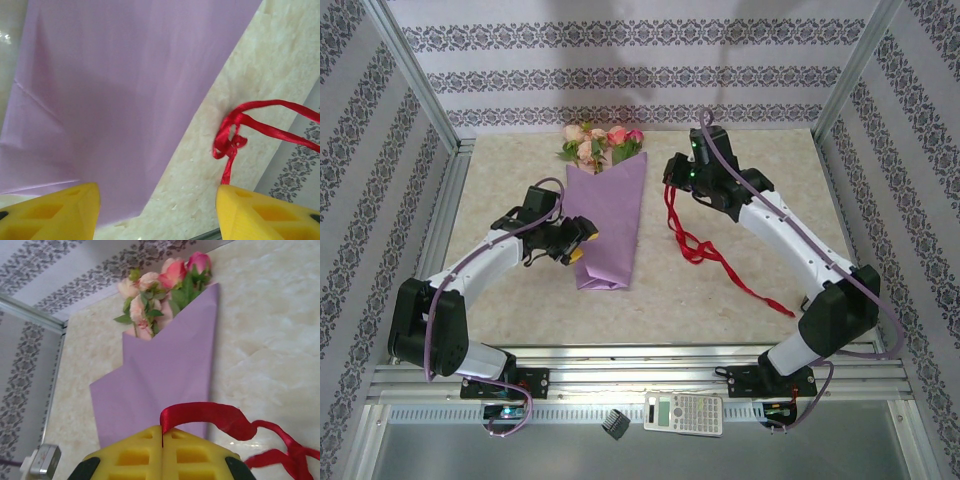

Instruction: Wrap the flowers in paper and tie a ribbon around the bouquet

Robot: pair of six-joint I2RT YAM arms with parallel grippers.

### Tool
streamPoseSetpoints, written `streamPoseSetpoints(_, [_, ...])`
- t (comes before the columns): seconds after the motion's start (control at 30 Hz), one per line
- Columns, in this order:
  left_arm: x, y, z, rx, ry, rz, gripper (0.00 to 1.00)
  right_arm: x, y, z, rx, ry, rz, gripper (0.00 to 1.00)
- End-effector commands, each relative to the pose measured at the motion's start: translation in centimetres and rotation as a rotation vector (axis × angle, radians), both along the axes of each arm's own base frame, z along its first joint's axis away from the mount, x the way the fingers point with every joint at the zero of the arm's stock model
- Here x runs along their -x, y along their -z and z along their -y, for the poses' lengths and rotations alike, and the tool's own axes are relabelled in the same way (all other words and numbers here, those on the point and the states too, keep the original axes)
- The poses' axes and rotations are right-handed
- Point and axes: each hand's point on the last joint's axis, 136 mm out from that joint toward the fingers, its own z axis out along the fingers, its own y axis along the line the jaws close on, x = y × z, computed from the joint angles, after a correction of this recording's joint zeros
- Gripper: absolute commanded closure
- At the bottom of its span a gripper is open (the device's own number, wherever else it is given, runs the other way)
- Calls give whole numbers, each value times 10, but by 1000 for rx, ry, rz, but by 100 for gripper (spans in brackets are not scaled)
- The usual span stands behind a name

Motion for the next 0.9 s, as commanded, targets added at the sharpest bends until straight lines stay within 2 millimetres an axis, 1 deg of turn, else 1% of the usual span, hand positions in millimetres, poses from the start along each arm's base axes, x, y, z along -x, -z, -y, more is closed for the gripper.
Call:
streamPoseSetpoints(0.0, [-16, -25, 4, 34, -13, 67, 37, 3, -8, -19, -45, -73, 36, 100])
streamPoseSetpoints(0.1, [-18, -29, 6, 50, -18, 68, 37, 5, -12, -12, -51, -49, 56, 100])
streamPoseSetpoints(0.2, [-21, -30, 10, 70, -18, 69, 38, 9, -20, 6, -39, 3, 80, 100])
streamPoseSetpoints(0.3, [-23, -31, 18, 86, -1, 72, 39, 11, -29, 33, -28, 87, 91, 100])
streamPoseSetpoints(0.37, [-25, -32, 26, 92, 24, 74, 40, 7, -30, 55, -22, 144, 83, 100])
streamPoseSetpoints(0.4, [-26, -33, 30, 94, 35, 76, 40, 2, -28, 69, -19, 182, 68, 100])
streamPoseSetpoints(0.47, [-28, -30, 39, 98, 55, 75, 41, -13, -16, 92, -22, 232, 7, 100])
streamPoseSetpoints(0.53, [-31, -29, 48, 103, 73, 76, 42, -29, -1, 104, -27, 240, -48, 100])
streamPoseSetpoints(0.6, [-33, -26, 58, 107, 100, 73, 42, -45, 25, 118, -12, 258, -151, 100])
streamPoseSetpoints(0.63, [-34, -25, 65, 107, 120, 76, 42, -52, 41, 125, -2, 265, -214, 89])
streamPoseSetpoints(0.67, [-34, -24, 71, 102, 139, 77, 42, -56, 53, 132, 6, 259, -270, 70])
streamPoseSetpoints(0.73, [-32, -20, 83, 93, 183, 68, 42, -56, 69, 152, 74, 300, -339, 48])
streamPoseSetpoints(0.8, [-28, -14, 96, 85, 231, 52, 42, -47, 73, 169, 140, 345, -359, 37])
streamPoseSetpoints(0.83, [-25, -10, 103, 79, 256, 41, 42, -38, 75, 176, 168, 367, -370, 33])
streamPoseSetpoints(0.87, [-21, -5, 111, 72, 282, 29, 42, -29, 78, 180, 185, 376, -379, 31])
